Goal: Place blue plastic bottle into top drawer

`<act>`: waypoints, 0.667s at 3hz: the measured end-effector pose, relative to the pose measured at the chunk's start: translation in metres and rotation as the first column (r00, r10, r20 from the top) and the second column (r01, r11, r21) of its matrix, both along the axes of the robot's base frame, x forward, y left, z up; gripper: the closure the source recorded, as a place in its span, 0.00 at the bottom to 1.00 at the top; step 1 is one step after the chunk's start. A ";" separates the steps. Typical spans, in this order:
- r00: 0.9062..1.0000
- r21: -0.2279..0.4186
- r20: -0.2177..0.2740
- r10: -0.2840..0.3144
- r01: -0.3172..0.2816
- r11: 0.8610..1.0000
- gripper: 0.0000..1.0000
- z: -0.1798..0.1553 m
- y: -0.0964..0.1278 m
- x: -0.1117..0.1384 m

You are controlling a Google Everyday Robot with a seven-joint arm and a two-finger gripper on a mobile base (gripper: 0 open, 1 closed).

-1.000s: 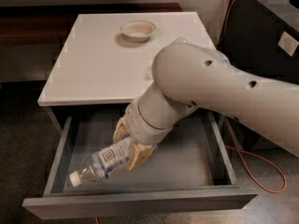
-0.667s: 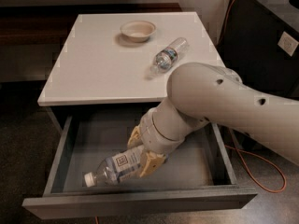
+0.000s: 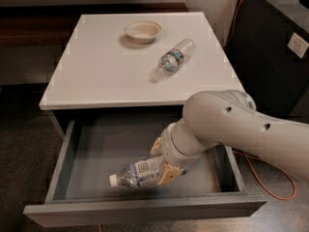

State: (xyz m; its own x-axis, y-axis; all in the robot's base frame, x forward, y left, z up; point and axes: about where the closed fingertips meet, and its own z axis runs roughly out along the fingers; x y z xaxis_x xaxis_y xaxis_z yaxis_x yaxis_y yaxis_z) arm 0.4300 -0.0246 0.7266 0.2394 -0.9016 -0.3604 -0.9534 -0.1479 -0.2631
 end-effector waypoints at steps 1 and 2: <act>0.998 -0.045 -0.026 -0.065 0.064 0.997 0.82 -0.025 -0.018 0.009; 0.995 -0.034 -0.041 -0.091 0.089 0.995 0.51 -0.058 -0.028 0.011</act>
Offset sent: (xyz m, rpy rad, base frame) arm 0.0111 -0.0375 -0.0883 -0.0132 0.0590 -0.1104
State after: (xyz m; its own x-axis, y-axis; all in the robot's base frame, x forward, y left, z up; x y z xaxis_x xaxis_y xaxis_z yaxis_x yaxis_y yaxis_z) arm 0.4411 -0.0526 0.6687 0.1417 -0.9302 -0.3387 -0.9734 -0.0687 -0.2186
